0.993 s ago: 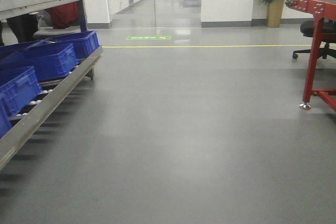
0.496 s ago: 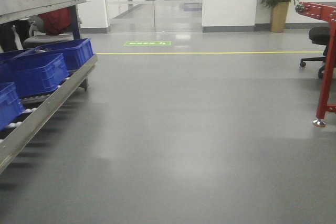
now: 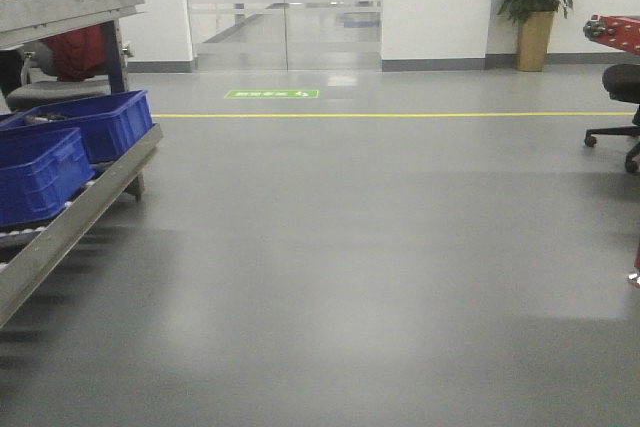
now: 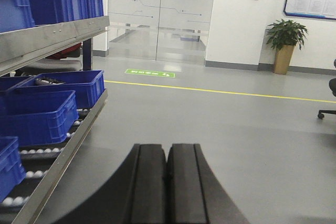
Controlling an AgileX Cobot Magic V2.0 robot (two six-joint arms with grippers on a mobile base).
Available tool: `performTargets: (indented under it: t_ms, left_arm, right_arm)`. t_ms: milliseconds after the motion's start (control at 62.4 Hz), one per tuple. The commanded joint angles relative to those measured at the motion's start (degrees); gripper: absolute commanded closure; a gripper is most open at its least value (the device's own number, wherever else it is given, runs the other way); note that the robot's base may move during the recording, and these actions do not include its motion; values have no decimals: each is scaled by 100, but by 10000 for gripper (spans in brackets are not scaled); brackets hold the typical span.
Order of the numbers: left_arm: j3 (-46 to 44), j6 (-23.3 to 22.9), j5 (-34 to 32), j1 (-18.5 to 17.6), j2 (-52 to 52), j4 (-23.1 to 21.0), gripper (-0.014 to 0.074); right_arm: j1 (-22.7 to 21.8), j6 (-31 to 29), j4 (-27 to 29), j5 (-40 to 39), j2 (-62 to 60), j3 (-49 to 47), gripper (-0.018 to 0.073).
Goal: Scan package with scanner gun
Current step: 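Drive the base forward and turn toward the red-framed table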
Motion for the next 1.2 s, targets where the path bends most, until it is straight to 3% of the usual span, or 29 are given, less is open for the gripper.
performTargets:
  t_ms: [0, 1185]
  left_arm:
    - [-14, -6, -90, 2, -17, 9, 707]
    - [-14, -6, -90, 2, -17, 9, 707]
  right_arm:
    - [9, -3, -20, -128, -17, -4, 713]
    - [9, -3, -20, -128, -17, -4, 713]
